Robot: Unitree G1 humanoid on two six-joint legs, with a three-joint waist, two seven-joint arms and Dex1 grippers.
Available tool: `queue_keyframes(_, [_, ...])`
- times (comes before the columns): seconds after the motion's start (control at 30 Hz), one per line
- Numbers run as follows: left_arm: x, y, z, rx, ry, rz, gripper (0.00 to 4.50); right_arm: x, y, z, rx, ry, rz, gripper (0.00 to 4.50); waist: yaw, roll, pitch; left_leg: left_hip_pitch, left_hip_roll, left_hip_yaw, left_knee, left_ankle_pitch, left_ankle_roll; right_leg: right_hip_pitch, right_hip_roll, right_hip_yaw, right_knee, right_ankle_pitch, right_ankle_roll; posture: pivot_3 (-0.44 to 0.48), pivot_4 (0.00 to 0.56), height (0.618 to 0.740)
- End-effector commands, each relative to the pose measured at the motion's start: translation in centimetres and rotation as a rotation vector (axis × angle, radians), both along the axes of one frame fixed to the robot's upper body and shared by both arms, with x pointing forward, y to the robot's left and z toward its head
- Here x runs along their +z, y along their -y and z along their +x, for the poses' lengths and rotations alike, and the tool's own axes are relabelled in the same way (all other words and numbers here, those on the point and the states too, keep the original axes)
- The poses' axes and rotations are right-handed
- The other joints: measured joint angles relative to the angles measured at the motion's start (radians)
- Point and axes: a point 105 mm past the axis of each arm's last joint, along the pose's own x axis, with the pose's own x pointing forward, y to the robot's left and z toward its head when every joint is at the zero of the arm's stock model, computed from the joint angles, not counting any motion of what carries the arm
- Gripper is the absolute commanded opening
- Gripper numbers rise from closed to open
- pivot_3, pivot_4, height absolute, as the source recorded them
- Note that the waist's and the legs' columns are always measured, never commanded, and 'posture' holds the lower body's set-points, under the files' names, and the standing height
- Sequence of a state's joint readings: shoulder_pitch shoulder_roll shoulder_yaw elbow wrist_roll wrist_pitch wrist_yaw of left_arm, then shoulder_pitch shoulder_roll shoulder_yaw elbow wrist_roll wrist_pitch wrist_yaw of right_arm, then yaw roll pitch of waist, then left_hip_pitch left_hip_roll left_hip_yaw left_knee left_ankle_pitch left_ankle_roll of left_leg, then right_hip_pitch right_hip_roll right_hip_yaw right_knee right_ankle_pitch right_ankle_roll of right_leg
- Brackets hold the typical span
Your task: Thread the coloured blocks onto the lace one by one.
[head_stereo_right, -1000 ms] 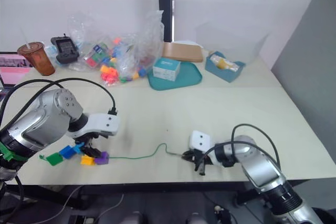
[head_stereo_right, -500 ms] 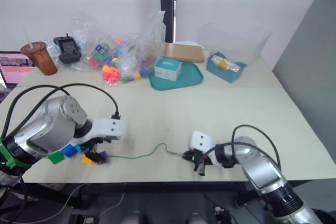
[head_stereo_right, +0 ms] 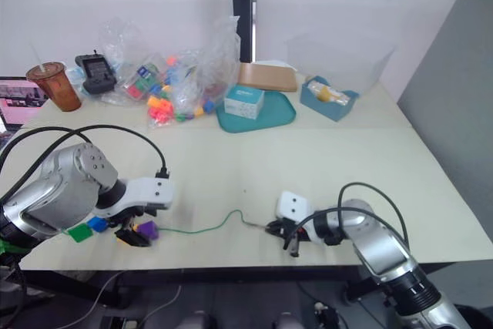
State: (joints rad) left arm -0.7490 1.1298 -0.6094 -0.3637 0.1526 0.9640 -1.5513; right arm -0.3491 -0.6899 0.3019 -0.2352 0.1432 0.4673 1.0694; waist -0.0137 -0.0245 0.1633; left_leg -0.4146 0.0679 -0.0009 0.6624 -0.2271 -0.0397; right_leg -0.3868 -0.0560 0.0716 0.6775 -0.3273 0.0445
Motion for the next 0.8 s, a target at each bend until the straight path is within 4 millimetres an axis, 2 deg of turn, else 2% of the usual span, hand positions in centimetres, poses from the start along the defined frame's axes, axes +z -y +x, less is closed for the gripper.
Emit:
queue_keyframes(0.03, [-0.2, -0.4, 0.4, 0.004, 0.036, 0.014, 3.88, 0.0, -0.2, -0.6, 0.010, -0.015, 0.007, 0.00, 0.001, 0.000, 0.000, 0.000, 0.000, 0.000, 0.000, 0.000, 0.000, 0.000, 0.000, 0.000, 0.000, 0.000, 0.000, 0.000, 0.150, 0.740])
queue_keyframes(0.2, [-2.2, -1.3, 1.2, -0.051, 0.095, 0.082, 3.88, 0.1, 0.2, -0.8, -0.002, -0.014, 0.002, 0.00, 0.003, 0.000, 0.000, 0.000, 0.000, 0.000, 0.000, 0.000, 0.000, 0.000, 0.000, 0.000, 0.000, 0.000, 0.000, 0.000, 0.150, 0.740])
queue_keyframes(0.27, [-2.8, -0.8, 1.5, -0.014, 0.090, 0.041, 3.33, 0.2, 0.6, -0.7, -0.020, -0.013, 0.002, 0.00, 0.011, 0.002, -0.001, 0.001, -0.001, 0.000, 0.000, 0.000, 0.000, 0.001, -0.001, 0.000, 0.000, 0.000, 0.000, 0.000, 0.150, 0.740])
queue_keyframes(0.43, [-3.8, 0.6, 0.5, -0.031, 0.040, -0.015, 1.67, 0.3, 1.5, -0.9, -0.040, -0.020, -0.010, 0.00, 0.024, 0.005, -0.003, 0.007, -0.001, 0.001, 0.001, 0.000, 0.000, 0.007, -0.001, 0.000, 0.000, 0.000, 0.000, 0.000, 0.150, 0.740])
queue_keyframes(0.5, [-4.0, 1.0, 0.5, -0.020, 0.034, -0.039, 1.22, 0.3, 1.9, -1.0, -0.047, -0.024, -0.020, 0.00, 0.026, 0.006, -0.003, 0.008, -0.001, 0.001, 0.001, 0.000, 0.000, 0.009, -0.001, 0.000, 0.000, 0.000, 0.000, 0.000, 0.150, 0.740])
queue_keyframes(0.6, [-4.1, 1.1, 0.6, -0.029, 0.031, -0.035, 1.22, 0.2, 3.4, -1.1, -0.078, -0.027, -0.053, 0.00, 0.032, 0.006, -0.003, 0.009, -0.002, 0.001, 0.001, 0.000, 0.000, 0.010, -0.002, 0.000, -0.002, 0.000, 0.001, 0.000, 0.150, 0.740])
queue_keyframes(0.8, [-4.3, -0.8, 1.1, -0.066, 0.043, 0.040, 1.22, 0.0, 7.3, -1.4, -0.170, -0.027, -0.151, 0.00, 0.033, 0.007, -0.004, 0.013, -0.002, 0.001, 0.000, 0.000, 0.001, 0.016, -0.002, -0.001, -0.005, 0.000, 0.001, 0.000, 0.150, 0.740])
